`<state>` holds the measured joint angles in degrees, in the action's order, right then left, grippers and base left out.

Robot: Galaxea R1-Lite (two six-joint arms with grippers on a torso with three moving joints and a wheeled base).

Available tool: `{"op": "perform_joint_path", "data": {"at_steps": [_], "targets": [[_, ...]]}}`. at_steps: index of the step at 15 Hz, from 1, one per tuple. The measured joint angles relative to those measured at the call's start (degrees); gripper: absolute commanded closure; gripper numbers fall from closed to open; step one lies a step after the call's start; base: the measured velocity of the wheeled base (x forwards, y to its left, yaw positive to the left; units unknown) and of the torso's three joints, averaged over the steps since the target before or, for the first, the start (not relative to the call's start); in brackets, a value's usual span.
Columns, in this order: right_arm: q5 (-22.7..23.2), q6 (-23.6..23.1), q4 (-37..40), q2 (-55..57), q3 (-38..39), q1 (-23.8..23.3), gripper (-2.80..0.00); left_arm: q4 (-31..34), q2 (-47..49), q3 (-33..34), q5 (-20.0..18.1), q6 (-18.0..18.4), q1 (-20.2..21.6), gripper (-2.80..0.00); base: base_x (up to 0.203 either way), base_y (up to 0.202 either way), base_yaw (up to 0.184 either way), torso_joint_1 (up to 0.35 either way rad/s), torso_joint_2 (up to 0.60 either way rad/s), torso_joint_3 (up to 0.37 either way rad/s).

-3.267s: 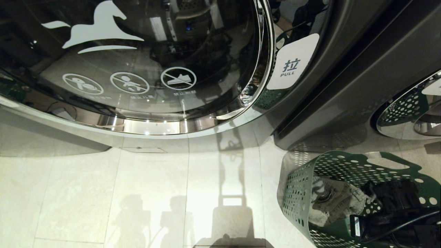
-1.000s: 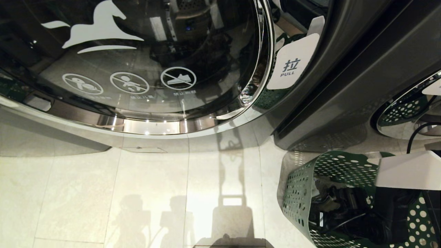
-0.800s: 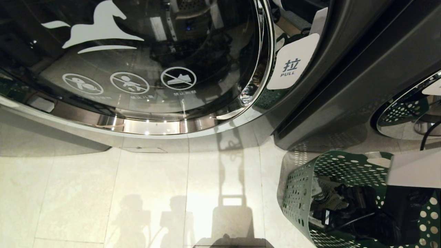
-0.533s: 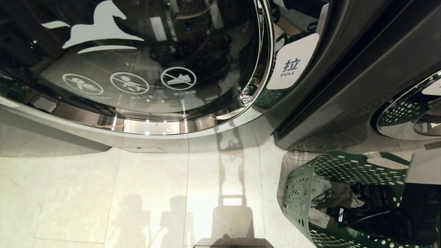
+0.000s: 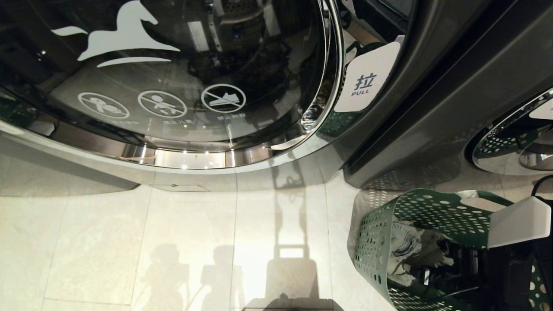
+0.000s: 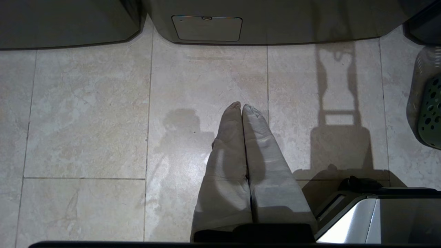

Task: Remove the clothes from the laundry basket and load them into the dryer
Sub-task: Take the clothes out of the basket

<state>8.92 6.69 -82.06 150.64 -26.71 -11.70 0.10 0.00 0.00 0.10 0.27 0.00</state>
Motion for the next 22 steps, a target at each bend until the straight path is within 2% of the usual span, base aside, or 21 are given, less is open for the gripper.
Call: {"op": "perform_joint_path", "data": {"at_steps": [8, 11, 14, 16, 22], "targets": [[1.28, -0.77, -1.6, -2.52, 6.53, -5.71, -2.8, 0.0, 0.0, 0.0, -0.02, -0.02, 0.0, 0.0, 0.0, 0.0, 0.0, 0.0, 0.0, 0.0], [5.94, -0.72, -1.64, -0.58, 4.82, -5.88, -2.8, 0.0, 0.0, 0.0, 0.0, 0.06, 0.0, 0.0, 0.0, 0.0, 0.0, 0.0, 0.0, 0.0], [10.57, 1.25, -1.62, 0.99, 1.77, -5.86, -2.8, 0.09, 0.0, 0.0, 0.0, 0.17, 0.0, 0.0, 0.0, 0.0, 0.0, 0.0, 0.0, 0.0], [11.02, 2.54, -1.6, 2.4, -0.67, -5.83, -2.8, 0.11, 0.0, 0.0, 0.0, 0.2, 0.0, 0.0, 0.0, 0.0, 0.0, 0.0, 0.0, 0.0], [11.41, 2.65, -1.64, 5.58, -3.59, -3.67, -2.8, 0.13, 0.0, 0.0, 0.0, 0.17, 0.0, 0.0, 0.0, 0.0, 0.0, 0.0, 0.0, 0.0]]}}
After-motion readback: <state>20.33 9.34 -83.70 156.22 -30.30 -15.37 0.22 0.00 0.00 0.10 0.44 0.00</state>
